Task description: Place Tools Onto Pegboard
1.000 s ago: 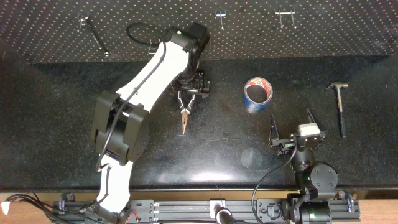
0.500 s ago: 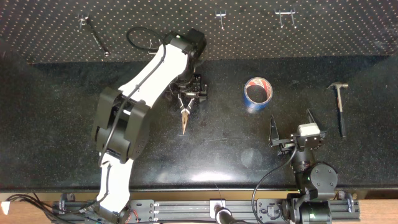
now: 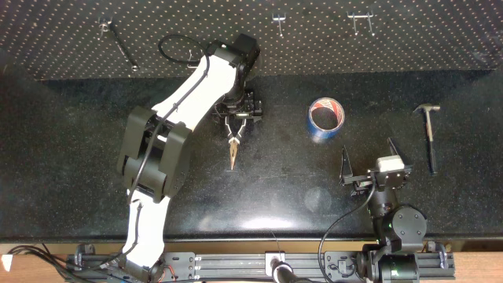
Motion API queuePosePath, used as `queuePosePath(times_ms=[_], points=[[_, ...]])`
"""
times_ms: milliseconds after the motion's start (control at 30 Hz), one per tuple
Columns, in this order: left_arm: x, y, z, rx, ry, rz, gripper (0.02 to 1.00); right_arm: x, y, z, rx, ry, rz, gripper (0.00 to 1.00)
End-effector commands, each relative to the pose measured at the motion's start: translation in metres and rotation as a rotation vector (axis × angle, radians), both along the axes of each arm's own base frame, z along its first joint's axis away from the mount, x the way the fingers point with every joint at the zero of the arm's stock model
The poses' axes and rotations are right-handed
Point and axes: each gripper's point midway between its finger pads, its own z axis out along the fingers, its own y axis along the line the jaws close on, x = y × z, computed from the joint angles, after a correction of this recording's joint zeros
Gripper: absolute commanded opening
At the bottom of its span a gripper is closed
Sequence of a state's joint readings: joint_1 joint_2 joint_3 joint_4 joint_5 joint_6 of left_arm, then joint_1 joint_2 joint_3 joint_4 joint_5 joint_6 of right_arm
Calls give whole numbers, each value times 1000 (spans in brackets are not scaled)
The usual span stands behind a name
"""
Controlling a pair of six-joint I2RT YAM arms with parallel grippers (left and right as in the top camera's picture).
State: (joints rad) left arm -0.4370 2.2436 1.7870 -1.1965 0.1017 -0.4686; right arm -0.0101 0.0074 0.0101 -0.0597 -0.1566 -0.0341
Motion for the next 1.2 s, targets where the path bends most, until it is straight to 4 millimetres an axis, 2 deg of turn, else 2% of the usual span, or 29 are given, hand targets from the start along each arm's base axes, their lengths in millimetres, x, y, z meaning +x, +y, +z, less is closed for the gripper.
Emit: queuePosePath(times_ms=[33,67,167,200,233,333,400,433,467,767,833,900,967,1200], points=[[-6,3,-16,13,45,12,855,0,2,-1,8,0,7,976],[-5,3,-16,13,45,12,812,0,2,-1,8,0,7,974],[-5,3,-16,13,44,12,803,0,2,-1,8,0,7,976],[-5,3,-16,13,44,11,741,0,2,-2,8,1,7,976],[-5,3,-16,13,44,12,724,0,2,-1,8,0,7,976],[-5,3,-16,13,44,11,713,0,2,-1,8,0,7,976],[-5,3,-16,13,44,12,601,0,2,-1,8,0,7,976],[-5,3,-16,13,44,11,452,0,2,-1,8,0,7,976],[-5,3,-16,13,44,11,367,0,2,-1,8,0,7,976],[-4,3,-16,10,37,11,340,0,2,-2,8,1,7,976],[-4,3,-16,10,37,11,121,0,2,-1,8,0,7,976],[-4,3,-16,10,37,11,106,0,2,-1,8,0,7,976],[-4,3,-16,10,37,11,29,0,2,-1,8,0,7,974],[-2,2,-11,4,23,11,29,0,2,-1,8,0,7,976]])
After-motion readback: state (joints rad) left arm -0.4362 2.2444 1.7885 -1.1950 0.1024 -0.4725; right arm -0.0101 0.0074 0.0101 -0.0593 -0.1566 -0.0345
